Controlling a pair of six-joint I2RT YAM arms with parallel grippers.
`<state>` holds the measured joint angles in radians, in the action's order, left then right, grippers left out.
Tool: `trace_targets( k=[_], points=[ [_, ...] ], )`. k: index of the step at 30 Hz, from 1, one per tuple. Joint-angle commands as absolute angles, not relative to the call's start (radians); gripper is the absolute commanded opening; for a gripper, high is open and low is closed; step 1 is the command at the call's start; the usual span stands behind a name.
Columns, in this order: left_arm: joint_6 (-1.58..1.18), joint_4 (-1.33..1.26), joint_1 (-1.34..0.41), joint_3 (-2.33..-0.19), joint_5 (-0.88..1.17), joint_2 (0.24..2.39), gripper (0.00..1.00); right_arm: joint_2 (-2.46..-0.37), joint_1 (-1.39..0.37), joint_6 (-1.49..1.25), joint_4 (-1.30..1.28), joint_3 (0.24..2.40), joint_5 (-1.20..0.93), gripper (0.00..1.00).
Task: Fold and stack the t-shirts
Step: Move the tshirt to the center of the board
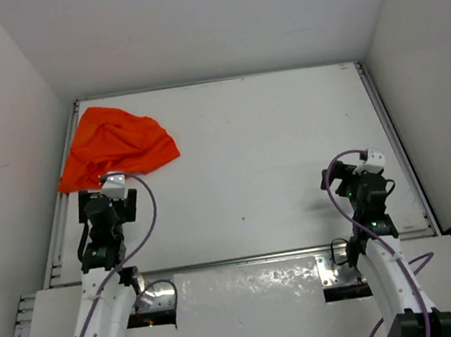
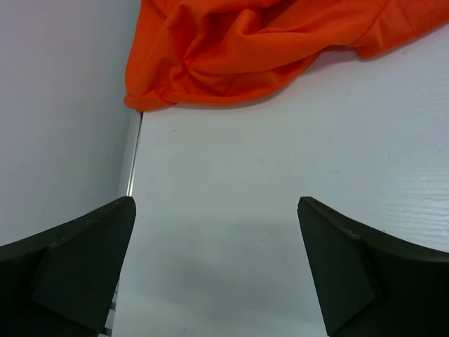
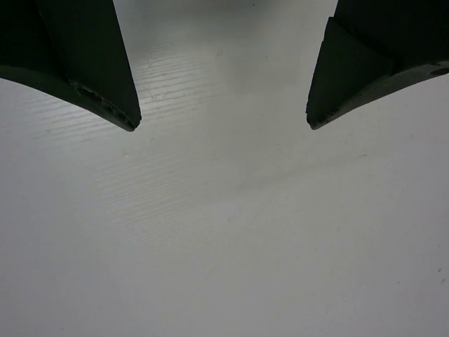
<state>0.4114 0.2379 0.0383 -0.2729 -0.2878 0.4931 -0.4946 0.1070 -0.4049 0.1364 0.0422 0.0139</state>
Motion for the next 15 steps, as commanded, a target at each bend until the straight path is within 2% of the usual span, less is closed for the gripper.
trace_targets(
  k=[1,3,5,6,8,9,10,13,15],
  points=[
    [0.388,0.144,0.038,-0.314,-0.218,0.546,1.00,-0.512,0.101,-0.416,0.179,0.071,0.005,0.99],
    [0.507,0.166,0.038,-0.365,-0.134,0.587,0.99,-0.540,0.101,-0.417,0.179,0.092,0.005,0.99],
    [0.726,0.240,0.038,-0.437,0.044,0.691,0.99,-0.570,0.101,-0.419,0.181,0.126,-0.024,0.99],
    [0.732,0.236,0.037,-0.518,0.048,0.746,0.99,-0.607,0.101,-0.420,0.176,0.141,-0.032,0.99],
    [0.646,0.280,0.038,-0.659,-0.042,1.019,0.99,-0.649,0.101,-0.426,0.157,0.198,-0.054,0.99],
    [0.620,0.314,0.061,-0.834,-0.075,1.120,0.99,-0.669,0.101,-0.428,0.146,0.218,-0.060,0.99],
    [0.585,0.349,0.089,-0.921,-0.096,1.319,0.99,-0.710,0.101,-0.426,0.137,0.239,-0.063,0.98],
    [0.358,0.425,0.207,-1.225,-0.027,1.605,0.99,-0.790,0.100,-0.413,0.089,0.336,-0.084,0.93],
    [0.309,0.428,0.224,-1.392,-0.018,1.710,0.99,-0.824,0.098,-0.397,0.075,0.365,-0.112,0.92]
  ],
)
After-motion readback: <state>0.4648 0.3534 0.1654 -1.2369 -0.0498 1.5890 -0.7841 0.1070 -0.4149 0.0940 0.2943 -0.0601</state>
